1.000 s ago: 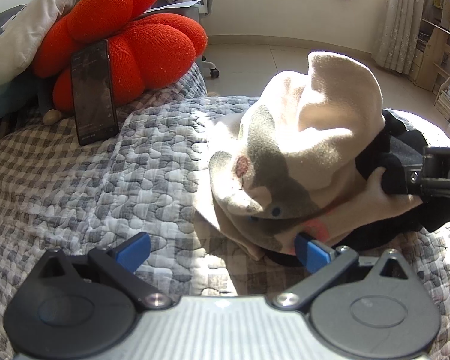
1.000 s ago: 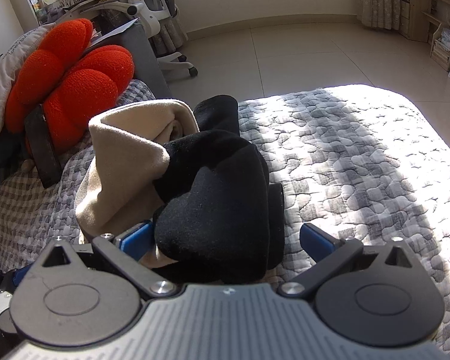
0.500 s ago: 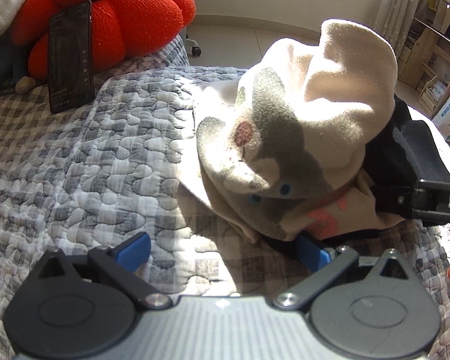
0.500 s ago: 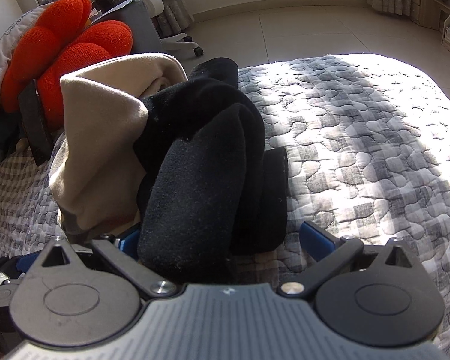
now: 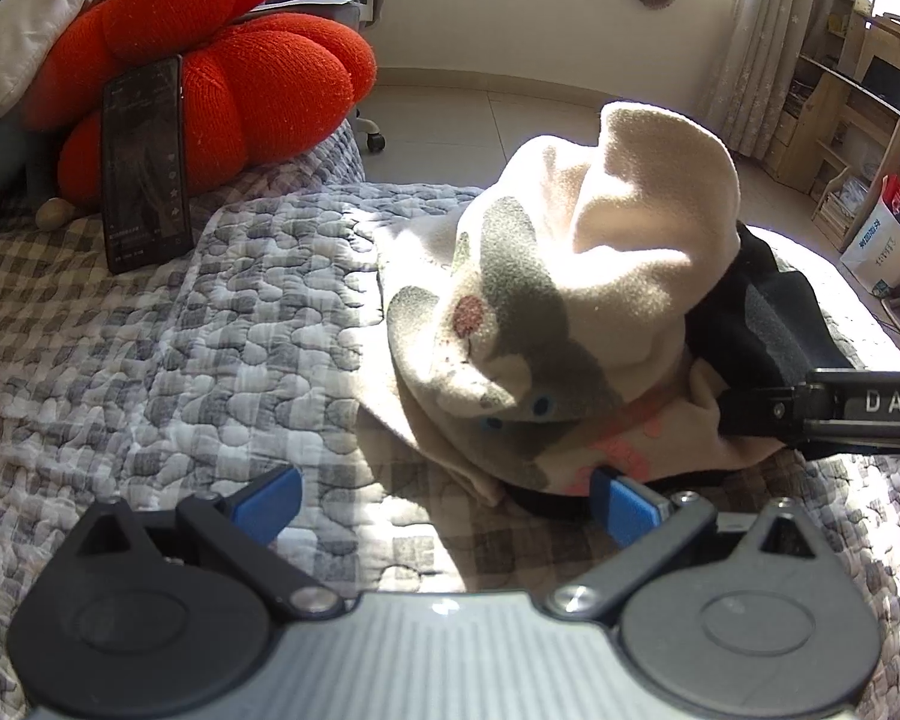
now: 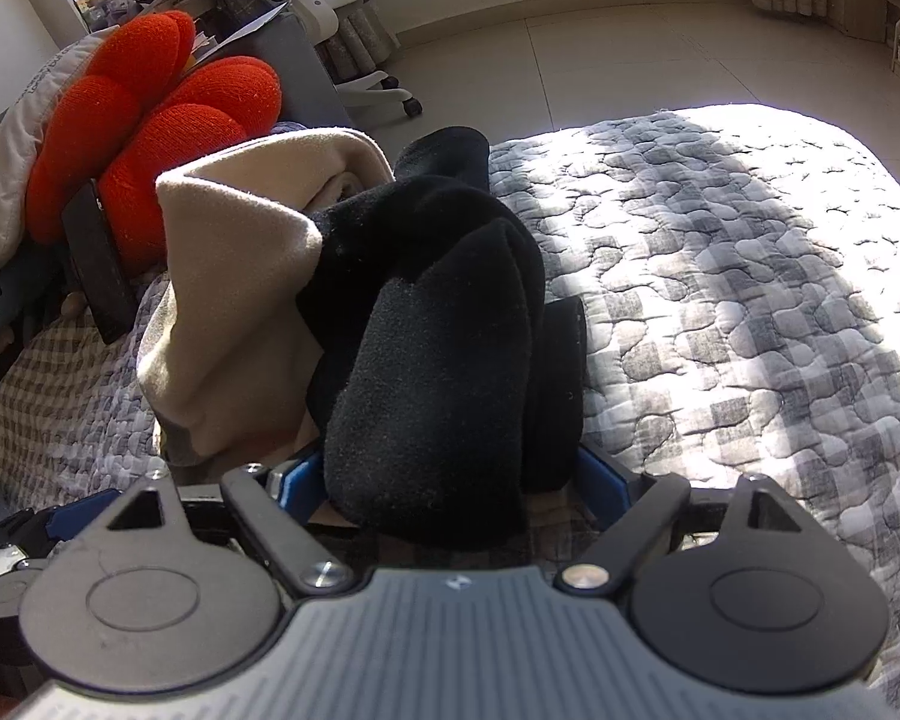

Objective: Fold clothes

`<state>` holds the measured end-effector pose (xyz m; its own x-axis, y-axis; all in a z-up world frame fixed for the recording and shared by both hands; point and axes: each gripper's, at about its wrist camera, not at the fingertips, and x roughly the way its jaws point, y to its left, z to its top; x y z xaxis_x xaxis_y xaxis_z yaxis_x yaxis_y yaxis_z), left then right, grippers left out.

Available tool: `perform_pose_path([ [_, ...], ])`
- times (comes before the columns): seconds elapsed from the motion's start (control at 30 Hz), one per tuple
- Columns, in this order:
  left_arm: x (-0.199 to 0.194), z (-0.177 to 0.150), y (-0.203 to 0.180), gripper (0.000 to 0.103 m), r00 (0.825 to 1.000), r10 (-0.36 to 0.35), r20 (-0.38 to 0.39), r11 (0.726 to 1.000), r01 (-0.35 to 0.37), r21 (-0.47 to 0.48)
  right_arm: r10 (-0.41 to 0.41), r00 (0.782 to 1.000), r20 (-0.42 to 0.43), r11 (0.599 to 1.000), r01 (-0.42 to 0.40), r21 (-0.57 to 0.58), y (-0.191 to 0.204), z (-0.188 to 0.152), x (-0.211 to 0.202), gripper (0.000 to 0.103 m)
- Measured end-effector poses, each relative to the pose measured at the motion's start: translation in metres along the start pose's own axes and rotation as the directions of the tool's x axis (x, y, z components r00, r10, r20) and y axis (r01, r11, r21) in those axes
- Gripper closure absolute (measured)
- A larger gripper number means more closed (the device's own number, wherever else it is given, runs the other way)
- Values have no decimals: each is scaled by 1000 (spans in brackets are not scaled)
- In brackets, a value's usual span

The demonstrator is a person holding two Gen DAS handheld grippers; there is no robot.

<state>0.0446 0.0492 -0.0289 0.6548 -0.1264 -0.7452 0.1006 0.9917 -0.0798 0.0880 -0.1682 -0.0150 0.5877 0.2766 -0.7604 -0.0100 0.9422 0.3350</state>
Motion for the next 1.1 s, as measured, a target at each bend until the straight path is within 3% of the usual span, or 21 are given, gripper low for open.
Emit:
perform_pose_path([
  [0.17,-13,3,4,7,995,-40,86,999,43,-26,59,998,27,998,-60,35,0,4,-11,54],
  [0.4,-17,9,2,8,987,-75,143,996,82,-44,106,989,103,990,-115,79,-8,10,-33,75],
  [0.53,-13,13,3,8,986,-79,149,994,89,-57,77,982,173,991,-95,93,-19,17,-48,84],
  [0.73,-7,19,4,8,983,-86,159,992,99,-77,-9,969,246,993,-21,119,-41,25,-61,85],
  [1.1,30,34,9,9,993,-78,88,988,89,-125,-43,955,294,991,5,131,-58,45,-43,87],
])
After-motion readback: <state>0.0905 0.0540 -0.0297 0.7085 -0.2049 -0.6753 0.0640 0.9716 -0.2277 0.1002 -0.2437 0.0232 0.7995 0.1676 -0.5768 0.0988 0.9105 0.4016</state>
